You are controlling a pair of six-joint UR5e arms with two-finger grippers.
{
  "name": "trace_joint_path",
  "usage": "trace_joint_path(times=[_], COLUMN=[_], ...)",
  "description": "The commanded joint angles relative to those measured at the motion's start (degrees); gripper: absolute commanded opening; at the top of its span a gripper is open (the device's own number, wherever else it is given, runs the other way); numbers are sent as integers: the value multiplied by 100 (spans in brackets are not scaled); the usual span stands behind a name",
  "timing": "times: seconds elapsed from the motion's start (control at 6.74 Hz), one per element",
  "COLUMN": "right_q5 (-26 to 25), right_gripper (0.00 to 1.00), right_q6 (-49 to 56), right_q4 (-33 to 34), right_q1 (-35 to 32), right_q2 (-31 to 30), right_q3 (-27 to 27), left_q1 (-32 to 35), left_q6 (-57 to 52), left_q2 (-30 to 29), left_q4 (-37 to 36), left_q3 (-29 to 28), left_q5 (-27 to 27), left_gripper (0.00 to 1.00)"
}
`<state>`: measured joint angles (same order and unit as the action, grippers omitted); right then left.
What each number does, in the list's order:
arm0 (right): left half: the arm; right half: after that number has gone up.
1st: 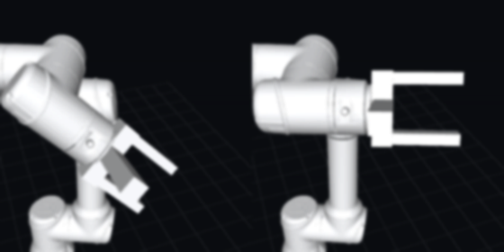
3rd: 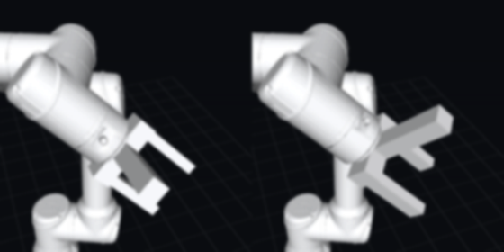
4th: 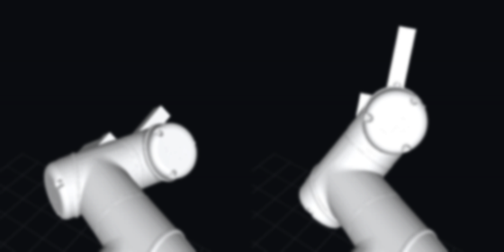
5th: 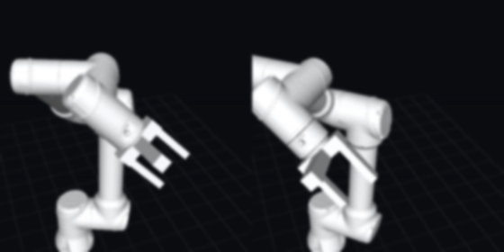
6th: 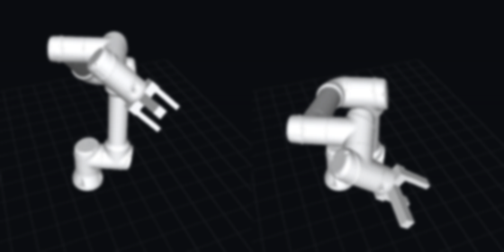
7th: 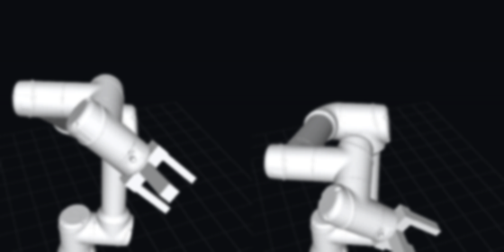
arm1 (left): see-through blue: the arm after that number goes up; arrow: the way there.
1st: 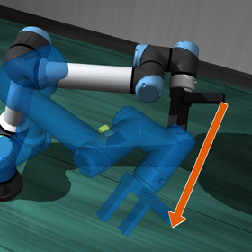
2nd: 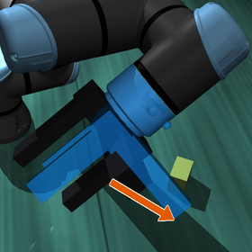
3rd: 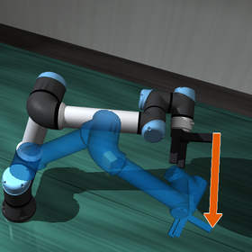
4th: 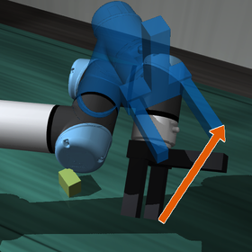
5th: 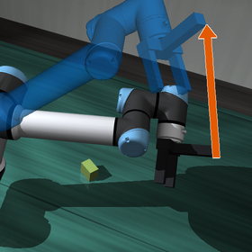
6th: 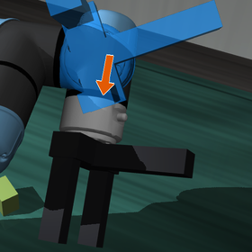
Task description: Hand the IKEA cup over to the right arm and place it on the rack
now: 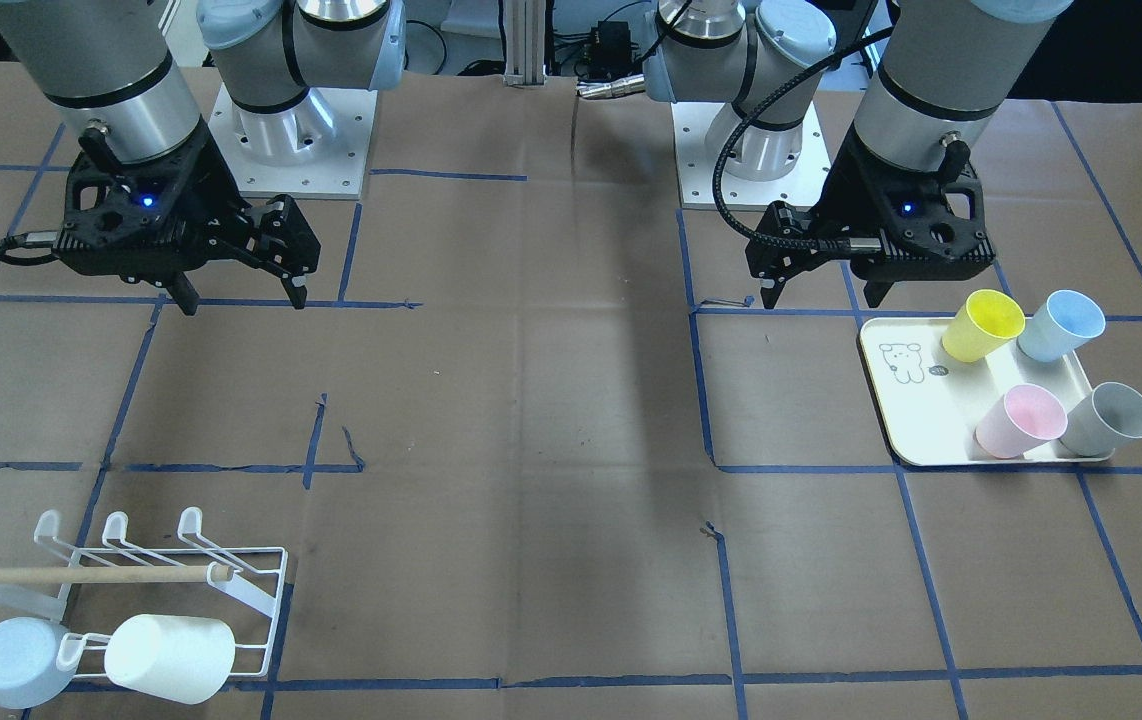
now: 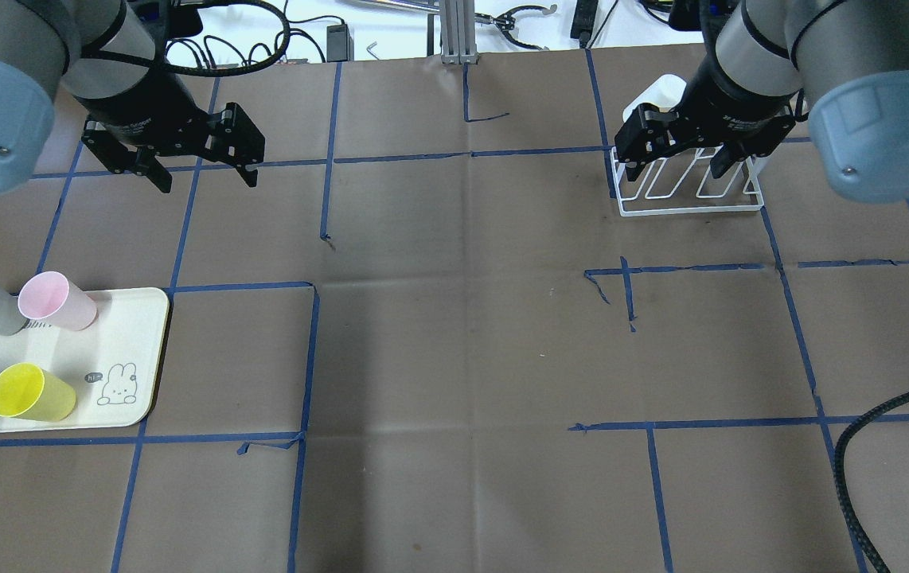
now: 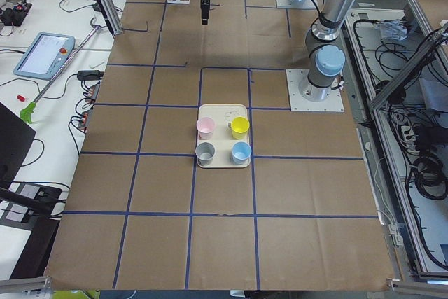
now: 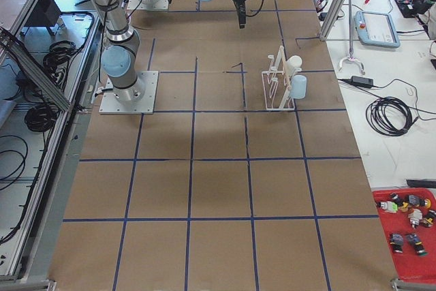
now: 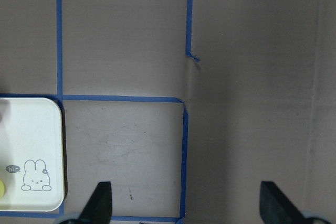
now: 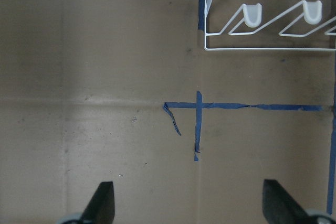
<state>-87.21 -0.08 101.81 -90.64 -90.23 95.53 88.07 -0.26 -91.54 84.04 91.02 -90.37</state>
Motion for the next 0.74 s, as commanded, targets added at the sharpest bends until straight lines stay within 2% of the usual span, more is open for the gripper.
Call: trace_joint_path(times=[0.0,0.15,0.3,0.59], right_q5=[-191,-191,-191,-182], right_gripper=[100,100,100,100], right_q6=[-291,-317,-326,-317], right_q4=[-178,-640,-714,-698], right_q1=[-156,-156,-156,-156], right_q2=[-73,-152,-388,-426], right_q3=[-26,-95,-52,-78], left_q1=[0,0,0,0], left_q6=[0,0,0,0], left_q2=[-22,-48,-48,-48], left_q4=[-2,-2,-2,-2], left_q3=[4,4,4,4], left_q5=[2,-6,-7,-7], left_gripper=[99,99,99,99])
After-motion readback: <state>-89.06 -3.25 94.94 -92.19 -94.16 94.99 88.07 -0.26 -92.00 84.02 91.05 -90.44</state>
